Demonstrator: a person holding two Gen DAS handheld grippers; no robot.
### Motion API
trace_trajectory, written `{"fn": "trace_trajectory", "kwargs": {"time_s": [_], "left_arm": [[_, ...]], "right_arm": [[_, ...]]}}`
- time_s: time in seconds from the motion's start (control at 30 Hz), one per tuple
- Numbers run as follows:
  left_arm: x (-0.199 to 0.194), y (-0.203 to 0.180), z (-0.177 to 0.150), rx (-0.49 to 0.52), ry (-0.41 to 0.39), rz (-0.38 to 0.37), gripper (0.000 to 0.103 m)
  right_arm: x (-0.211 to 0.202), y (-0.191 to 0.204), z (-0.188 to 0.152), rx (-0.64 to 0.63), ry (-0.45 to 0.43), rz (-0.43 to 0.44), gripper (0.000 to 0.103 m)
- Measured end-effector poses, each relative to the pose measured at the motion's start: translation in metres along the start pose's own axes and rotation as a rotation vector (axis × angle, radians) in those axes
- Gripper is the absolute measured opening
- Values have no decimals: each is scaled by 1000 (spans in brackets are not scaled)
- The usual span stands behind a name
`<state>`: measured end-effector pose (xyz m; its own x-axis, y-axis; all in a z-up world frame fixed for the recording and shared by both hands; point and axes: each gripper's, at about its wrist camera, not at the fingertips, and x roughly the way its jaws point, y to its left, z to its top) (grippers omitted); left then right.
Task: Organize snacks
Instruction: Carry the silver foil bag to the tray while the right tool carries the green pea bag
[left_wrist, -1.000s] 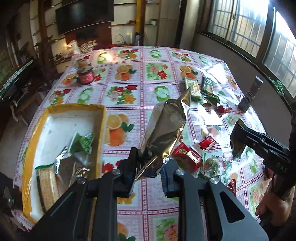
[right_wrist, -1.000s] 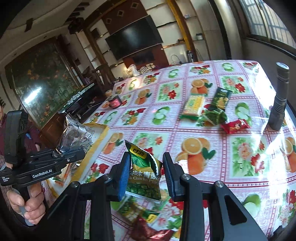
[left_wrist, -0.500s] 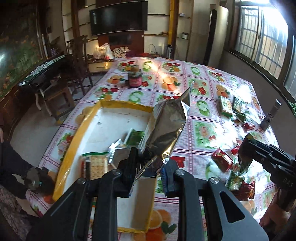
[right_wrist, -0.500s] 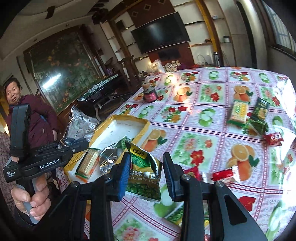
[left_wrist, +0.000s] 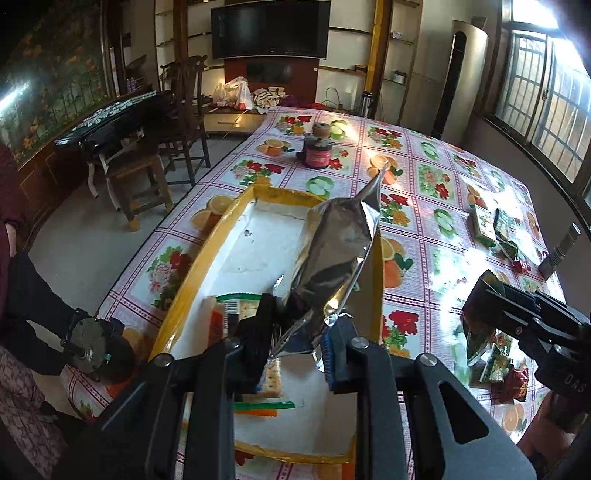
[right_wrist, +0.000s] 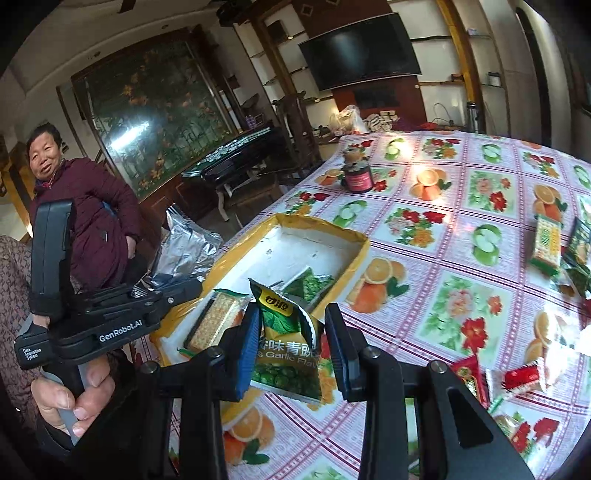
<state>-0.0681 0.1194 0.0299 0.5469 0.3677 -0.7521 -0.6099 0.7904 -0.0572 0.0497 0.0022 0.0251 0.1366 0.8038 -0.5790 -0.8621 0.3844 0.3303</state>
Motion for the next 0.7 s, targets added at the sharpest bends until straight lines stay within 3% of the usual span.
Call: {"fn": "trace_trajectory", "kwargs": {"time_s": [0.23, 0.7], "left_arm": [[7, 24, -1, -43, 9, 25, 25], [27, 33, 5, -44, 36, 59, 25]], "right_arm": [[22, 18, 10, -32, 15, 32, 35], [57, 16, 17, -16, 52, 66, 35]]}}
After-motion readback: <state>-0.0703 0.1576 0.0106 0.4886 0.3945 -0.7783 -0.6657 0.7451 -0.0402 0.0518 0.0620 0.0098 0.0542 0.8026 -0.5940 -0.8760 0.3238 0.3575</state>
